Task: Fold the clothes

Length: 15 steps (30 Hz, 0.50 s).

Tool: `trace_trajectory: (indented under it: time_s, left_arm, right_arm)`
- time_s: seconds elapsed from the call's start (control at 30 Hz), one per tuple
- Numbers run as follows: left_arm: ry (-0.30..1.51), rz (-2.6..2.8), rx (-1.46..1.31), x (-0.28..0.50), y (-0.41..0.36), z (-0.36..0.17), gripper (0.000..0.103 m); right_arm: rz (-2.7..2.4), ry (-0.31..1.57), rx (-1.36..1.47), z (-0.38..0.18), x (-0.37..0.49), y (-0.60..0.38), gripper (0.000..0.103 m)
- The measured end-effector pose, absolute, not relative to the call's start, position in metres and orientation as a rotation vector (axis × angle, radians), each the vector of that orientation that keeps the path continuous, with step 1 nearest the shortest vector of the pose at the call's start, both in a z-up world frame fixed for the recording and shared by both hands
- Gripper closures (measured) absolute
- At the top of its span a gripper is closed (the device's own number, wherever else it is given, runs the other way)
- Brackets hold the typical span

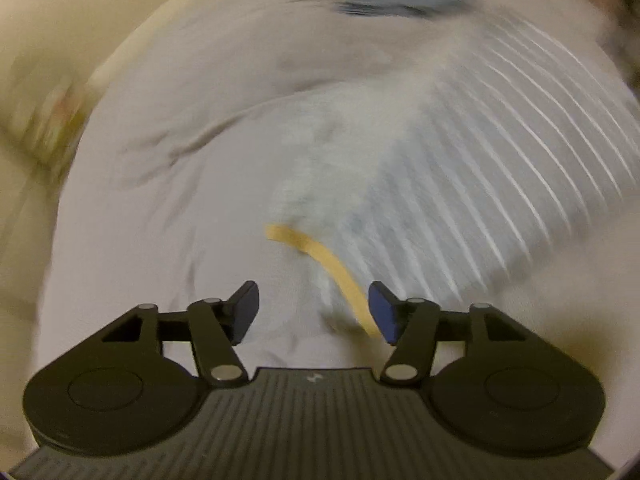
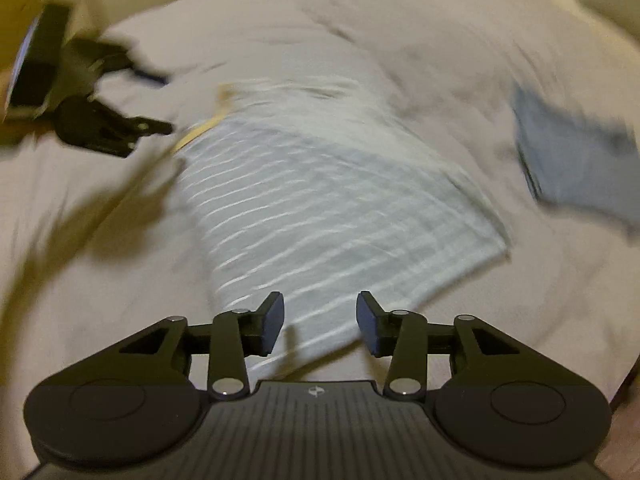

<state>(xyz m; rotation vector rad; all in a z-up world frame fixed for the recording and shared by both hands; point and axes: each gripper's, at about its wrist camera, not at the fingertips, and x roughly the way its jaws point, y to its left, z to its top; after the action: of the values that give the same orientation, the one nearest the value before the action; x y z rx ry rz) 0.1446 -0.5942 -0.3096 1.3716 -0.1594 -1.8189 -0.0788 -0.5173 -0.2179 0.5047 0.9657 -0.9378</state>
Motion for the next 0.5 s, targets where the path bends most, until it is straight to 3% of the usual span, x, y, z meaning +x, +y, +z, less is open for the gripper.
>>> trace_trajectory:
  time_s: [0.17, 0.27, 0.37, 0.5]
  left_arm:
    - [-0.523, -1.839, 1.553, 0.133, -0.563, -0.358, 0.046]
    - [-0.666, -1.837, 1.551, 0.126, -0.566, -0.381, 0.047]
    - [-0.779, -1.797, 1.521, 0.117, -0.579, -0.397, 0.047]
    - [-0.825, -1.714, 1.472, 0.117, -0.602, -0.403, 0.047]
  right_arm:
    - [-0.913, 1.104, 0.254, -0.239, -0.027, -0.492, 0.056]
    - [-0.913, 1.159, 0.163, -0.256, -0.006, -0.485, 0.049]
    - [-0.918, 1.196, 0.070, -0.274, 0.010, -0.480, 0.041]
    - [-0.908, 1.262, -0.073, -0.302, 0.027, -0.478, 0.040]
